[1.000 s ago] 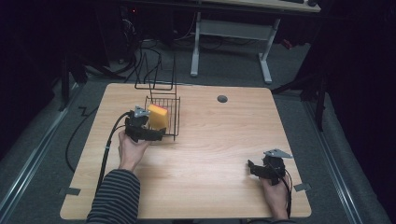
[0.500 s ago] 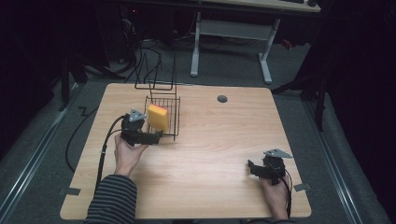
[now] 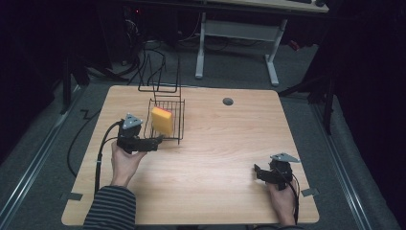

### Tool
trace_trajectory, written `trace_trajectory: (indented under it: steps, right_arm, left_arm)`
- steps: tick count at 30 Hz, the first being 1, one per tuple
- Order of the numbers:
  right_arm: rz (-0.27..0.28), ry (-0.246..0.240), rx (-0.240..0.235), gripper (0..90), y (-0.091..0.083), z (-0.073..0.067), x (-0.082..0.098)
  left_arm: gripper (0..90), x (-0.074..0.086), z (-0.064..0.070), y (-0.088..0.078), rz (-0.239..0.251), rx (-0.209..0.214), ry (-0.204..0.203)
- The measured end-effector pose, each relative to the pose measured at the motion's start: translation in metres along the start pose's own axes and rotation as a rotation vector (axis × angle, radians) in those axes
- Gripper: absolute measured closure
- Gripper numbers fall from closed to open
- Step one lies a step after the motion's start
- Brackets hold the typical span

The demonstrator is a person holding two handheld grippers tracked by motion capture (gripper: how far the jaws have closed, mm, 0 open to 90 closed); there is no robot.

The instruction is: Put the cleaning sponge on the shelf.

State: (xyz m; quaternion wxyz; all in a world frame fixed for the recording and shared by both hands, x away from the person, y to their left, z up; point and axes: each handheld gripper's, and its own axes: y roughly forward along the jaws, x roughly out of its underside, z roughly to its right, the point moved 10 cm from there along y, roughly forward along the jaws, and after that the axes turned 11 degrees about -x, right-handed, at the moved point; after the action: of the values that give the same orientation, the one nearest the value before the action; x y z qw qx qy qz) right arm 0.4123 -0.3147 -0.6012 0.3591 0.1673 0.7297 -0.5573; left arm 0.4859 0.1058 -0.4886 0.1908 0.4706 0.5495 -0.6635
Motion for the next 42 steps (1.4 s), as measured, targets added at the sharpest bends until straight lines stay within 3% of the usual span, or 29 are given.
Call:
trace_trajectory:
  steps: [6, 13, 26, 42]
  right_arm:
    - [0.001, -0.003, 0.000, 19.5, 0.000, 0.000, 0.000]
    - [0.001, -0.003, 0.000, 19.5, 0.000, 0.000, 0.000]
    - [0.004, -0.004, -0.001, 19.5, 0.000, 0.000, 0.000]
    - [0.003, -0.004, 0.000, 19.5, 0.000, 0.000, 0.000]
  left_arm:
    - [2.4, -0.002, -0.006, -0.015, 0.030, 0.001, -0.026]
    - [2.7, -0.001, -0.007, -0.030, 0.039, 0.004, -0.024]
    - [3.6, 0.013, -0.016, -0.053, 0.061, -0.003, -0.059]
    - [5.7, 0.035, -0.025, -0.061, 0.057, -0.019, -0.082]
